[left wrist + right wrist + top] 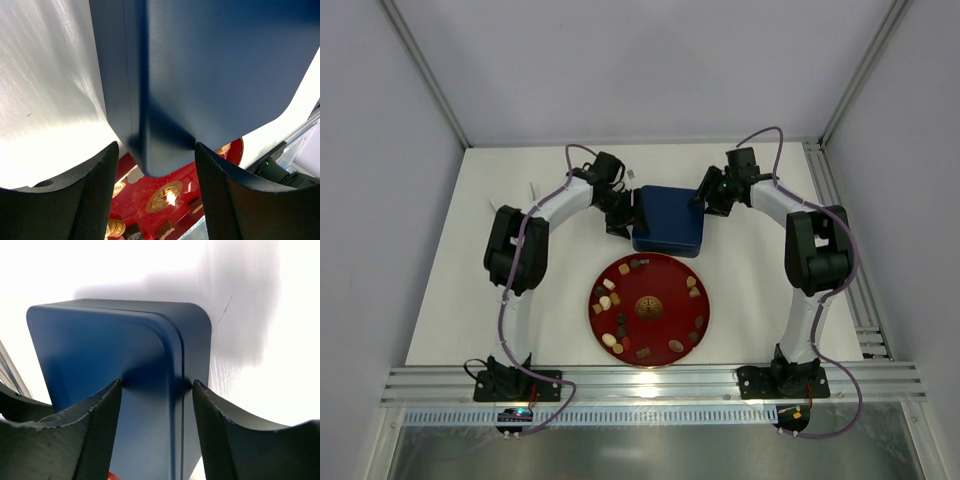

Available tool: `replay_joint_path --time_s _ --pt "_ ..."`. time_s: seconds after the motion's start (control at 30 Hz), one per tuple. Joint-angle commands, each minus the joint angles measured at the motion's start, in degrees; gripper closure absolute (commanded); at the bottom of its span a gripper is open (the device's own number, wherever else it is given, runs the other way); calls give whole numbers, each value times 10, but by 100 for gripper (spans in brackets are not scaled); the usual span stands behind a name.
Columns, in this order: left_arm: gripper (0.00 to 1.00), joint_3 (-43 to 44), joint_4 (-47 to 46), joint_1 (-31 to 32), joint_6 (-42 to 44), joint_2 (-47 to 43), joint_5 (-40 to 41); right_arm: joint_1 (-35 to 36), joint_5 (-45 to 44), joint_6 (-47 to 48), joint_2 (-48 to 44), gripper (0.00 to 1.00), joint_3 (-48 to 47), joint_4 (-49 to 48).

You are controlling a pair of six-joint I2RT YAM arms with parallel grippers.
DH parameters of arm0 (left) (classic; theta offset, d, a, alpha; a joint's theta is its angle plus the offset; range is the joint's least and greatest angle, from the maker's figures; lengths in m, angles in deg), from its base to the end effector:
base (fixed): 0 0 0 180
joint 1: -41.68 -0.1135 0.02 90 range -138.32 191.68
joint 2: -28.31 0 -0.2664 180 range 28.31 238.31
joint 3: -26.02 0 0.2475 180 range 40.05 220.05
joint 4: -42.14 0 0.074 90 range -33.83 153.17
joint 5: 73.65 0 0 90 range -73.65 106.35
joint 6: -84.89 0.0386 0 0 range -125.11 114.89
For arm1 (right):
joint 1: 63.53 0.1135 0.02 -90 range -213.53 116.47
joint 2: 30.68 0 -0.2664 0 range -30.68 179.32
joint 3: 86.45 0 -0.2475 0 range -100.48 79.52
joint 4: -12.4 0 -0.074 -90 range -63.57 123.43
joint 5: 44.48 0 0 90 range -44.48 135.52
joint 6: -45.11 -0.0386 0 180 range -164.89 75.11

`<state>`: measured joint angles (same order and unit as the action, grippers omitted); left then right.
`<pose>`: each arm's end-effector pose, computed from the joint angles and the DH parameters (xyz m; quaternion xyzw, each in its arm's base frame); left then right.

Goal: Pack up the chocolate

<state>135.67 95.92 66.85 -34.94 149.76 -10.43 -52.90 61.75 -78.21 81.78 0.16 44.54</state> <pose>0.3964 -0.2055 0.1914 0.0103 0.9520 -0.2958 0.0780 0.4160 0.0891 0.1923 0.1377 0.9248 0.2465 0.2550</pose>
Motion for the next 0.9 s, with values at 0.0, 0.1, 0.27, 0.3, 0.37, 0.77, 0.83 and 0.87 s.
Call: replay_joint_path --time_s 0.0,0.1,0.27,0.3,0.37,0.77,0.83,0.87 --pt "39 19 27 1 4 20 38 -5 -50 20 36 42 -12 31" --pt "39 25 34 1 5 29 44 -5 -56 21 45 46 -12 31" --pt "39 42 50 1 7 37 51 -11 -59 22 64 59 -22 35" --pt "39 46 53 1 8 40 52 -11 -59 25 68 60 -23 36" --pt "39 52 60 1 8 42 53 -11 -62 26 74 64 -25 38" --pt "39 99 103 1 19 68 67 -7 -73 36 97 73 -29 80" --pt "39 103 108 1 20 68 67 -5 -71 30 101 73 -20 82" --pt "39 104 110 1 22 70 67 1 -75 30 102 73 -17 83"
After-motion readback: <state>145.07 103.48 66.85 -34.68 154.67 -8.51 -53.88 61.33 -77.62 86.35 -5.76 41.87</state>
